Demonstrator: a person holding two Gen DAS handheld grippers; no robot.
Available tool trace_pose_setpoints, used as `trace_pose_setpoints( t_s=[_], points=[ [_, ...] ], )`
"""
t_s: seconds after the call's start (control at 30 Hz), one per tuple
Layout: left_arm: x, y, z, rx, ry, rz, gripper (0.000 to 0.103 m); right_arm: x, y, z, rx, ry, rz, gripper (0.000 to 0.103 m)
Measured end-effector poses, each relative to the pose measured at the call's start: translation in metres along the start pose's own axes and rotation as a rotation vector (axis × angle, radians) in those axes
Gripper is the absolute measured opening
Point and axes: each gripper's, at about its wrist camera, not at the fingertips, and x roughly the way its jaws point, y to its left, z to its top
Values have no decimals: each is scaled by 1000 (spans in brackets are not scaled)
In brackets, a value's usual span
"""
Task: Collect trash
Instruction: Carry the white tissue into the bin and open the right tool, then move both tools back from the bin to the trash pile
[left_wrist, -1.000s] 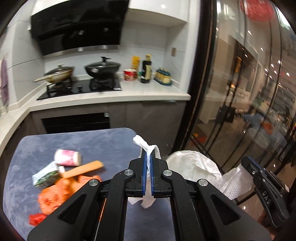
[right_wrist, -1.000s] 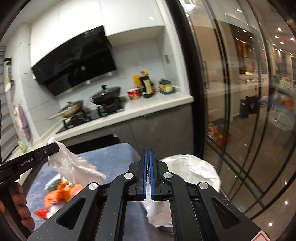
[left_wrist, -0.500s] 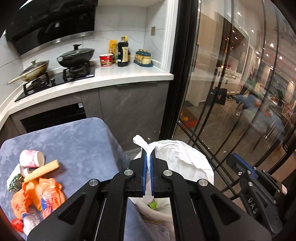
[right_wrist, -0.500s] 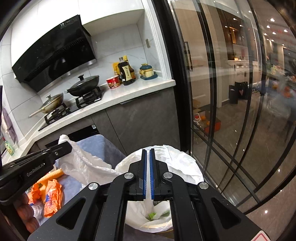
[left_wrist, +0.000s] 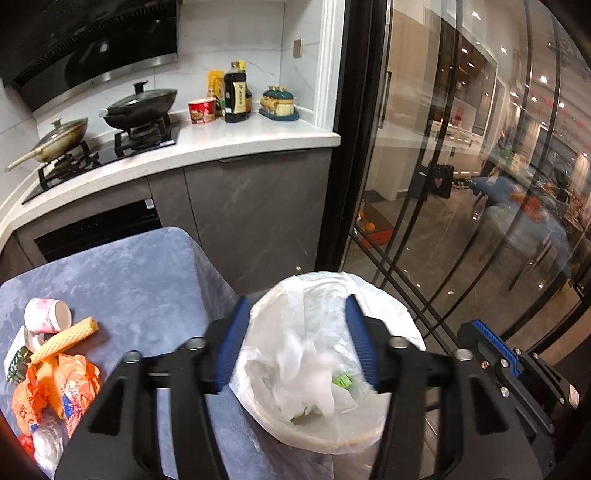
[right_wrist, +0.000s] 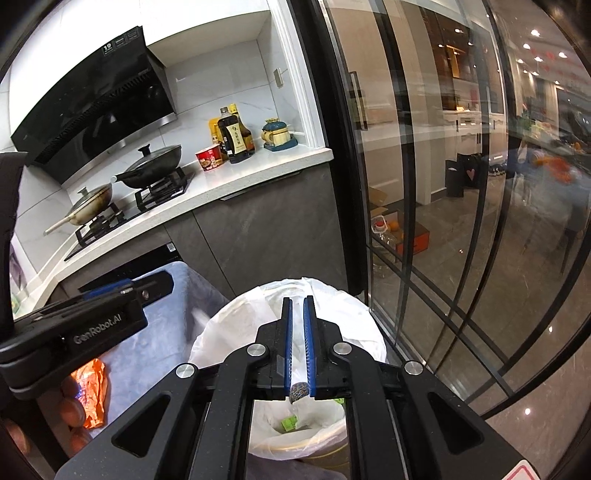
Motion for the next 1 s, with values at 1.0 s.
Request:
trace_pose_setpoints(
  t_s=[1.0],
  points=[
    [-67, 79, -14, -113, -66, 127, 62, -33, 59, -12, -87, -45, 50, 36]
  ],
)
